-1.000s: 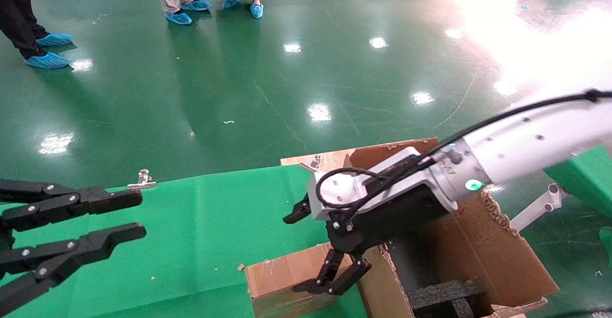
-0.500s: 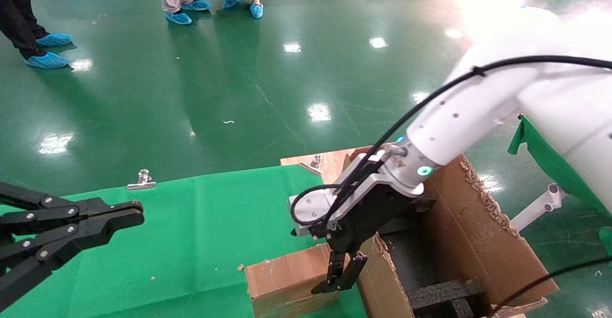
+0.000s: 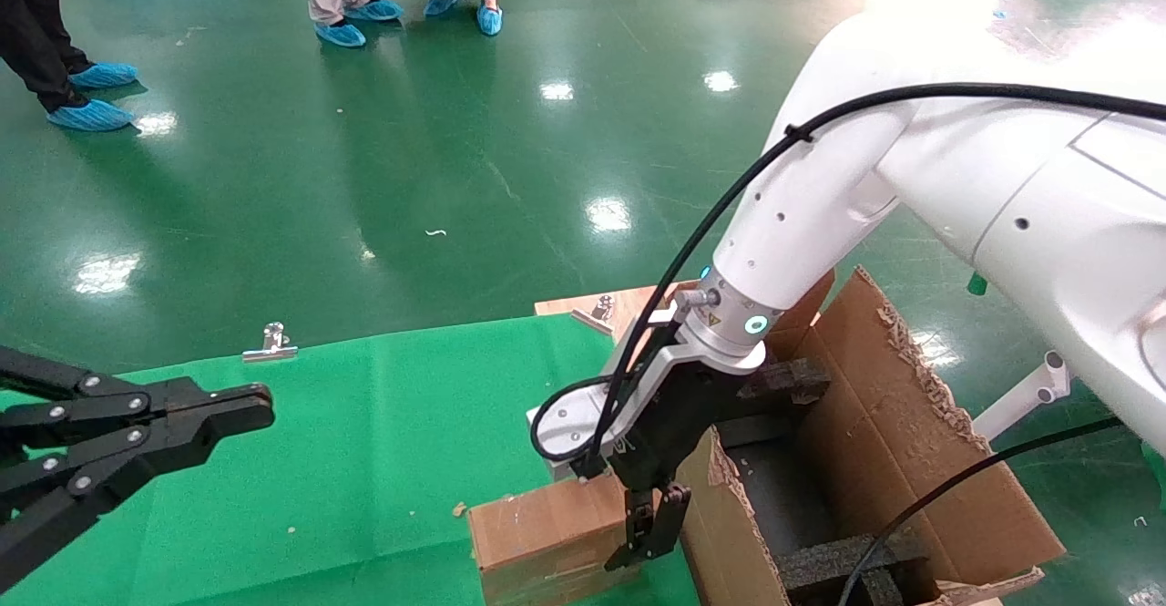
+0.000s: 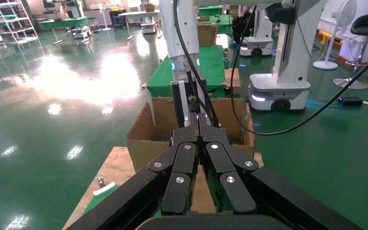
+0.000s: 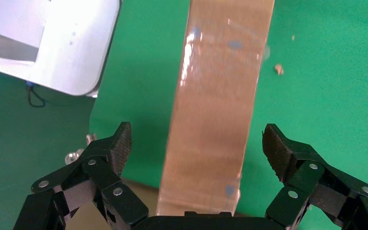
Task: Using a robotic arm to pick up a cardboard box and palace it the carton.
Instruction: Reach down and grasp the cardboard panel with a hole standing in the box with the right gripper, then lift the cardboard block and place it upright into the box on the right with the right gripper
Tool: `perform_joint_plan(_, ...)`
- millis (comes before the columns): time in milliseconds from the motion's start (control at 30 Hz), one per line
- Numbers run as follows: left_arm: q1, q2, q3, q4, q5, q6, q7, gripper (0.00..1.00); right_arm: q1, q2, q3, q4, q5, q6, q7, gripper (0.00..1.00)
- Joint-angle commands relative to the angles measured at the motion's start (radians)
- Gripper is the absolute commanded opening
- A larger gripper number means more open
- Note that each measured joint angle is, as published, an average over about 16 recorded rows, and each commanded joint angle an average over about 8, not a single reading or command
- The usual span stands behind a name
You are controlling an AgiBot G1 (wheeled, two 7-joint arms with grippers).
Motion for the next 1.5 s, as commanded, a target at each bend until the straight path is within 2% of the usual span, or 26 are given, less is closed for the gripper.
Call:
perform_joint_plan(33,0.000,0.000,0.000,0.000,0.000,0.000,0.000,0.92,0.002,-0.007,-0.013,-0.011,0.010,0.001,-0.013,0.97)
perform_joint_plan(67,0.000,0.000,0.000,0.000,0.000,0.000,0.000,1.00,0.002,-0.009,-0.015,-0.013,0.013,0.001,-0.016,0.90)
perform_joint_plan(100,0.000,0.000,0.000,0.000,0.000,0.000,0.000,1.00,0.004,-0.012,-0.020,-0.017,0.018,0.001,-0.021,0.81)
perform_joint_plan(267,0.000,0.000,0.000,0.000,0.000,0.000,0.000,1.00,0.010,-0.020,-0.042,-0.032,0.035,0.000,-0.032,0.18)
perform_joint_plan(300,0.000,0.000,0.000,0.000,0.000,0.000,0.000,1.00,0.011,-0.021,-0.045,-0.034,0.038,0.000,-0.033,0.09)
perform_joint_plan(367,0.000,0.000,0.000,0.000,0.000,0.000,0.000,1.00,0.012,-0.022,-0.049,-0.037,0.043,-0.001,-0.034,0.00)
perform_joint_plan(1500,0.000,0.000,0.000,0.000,-0.001,0.000,0.000,1.00,0.005,-0.014,-0.027,-0.020,0.026,-0.002,-0.028,0.00)
